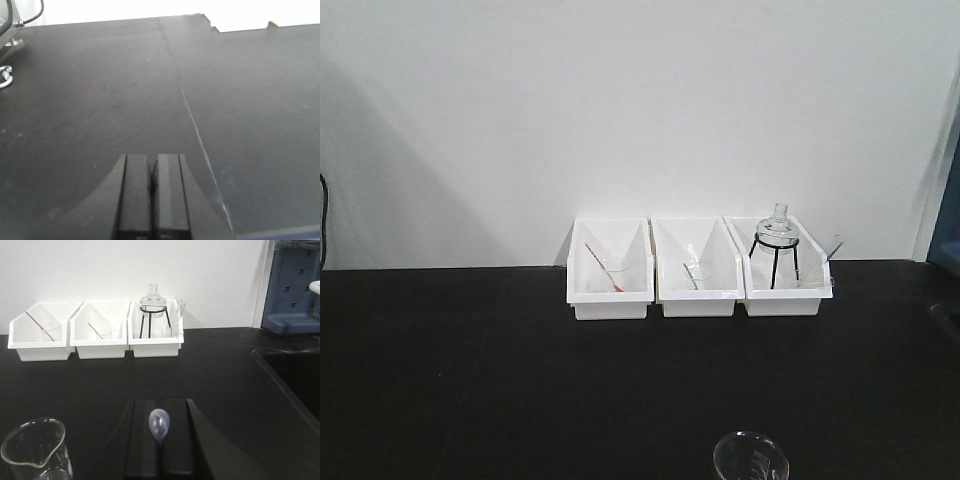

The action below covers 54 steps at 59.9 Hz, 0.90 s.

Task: Grab transparent chemical and place on left bench
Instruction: 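Drive the base to the bench with white bins, holding the pipette, then lower the held pipette into the glass beaker on this bench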

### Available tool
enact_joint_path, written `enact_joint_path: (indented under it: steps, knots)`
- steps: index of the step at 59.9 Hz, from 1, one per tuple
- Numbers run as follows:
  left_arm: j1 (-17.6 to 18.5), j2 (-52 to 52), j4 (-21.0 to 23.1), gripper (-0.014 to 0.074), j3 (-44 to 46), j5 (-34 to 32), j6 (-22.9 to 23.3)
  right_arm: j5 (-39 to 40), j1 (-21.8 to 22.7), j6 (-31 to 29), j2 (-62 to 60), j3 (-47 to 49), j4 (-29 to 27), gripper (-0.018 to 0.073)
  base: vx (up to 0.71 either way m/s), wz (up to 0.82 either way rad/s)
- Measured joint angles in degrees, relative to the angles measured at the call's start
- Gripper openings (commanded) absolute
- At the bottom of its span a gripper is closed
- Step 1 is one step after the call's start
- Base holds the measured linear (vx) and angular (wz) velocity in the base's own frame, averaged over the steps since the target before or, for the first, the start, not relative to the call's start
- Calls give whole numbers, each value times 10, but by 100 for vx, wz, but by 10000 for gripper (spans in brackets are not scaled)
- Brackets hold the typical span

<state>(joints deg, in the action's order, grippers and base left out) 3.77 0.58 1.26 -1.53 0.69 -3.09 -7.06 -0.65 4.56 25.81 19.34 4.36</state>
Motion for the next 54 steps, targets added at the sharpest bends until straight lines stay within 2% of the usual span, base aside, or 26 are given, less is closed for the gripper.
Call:
enact_joint_path:
  steps: [54]
  knots:
    - [0,0,0,-3,0,0,0,0,0,1,0,0,-1,-4,2,0]
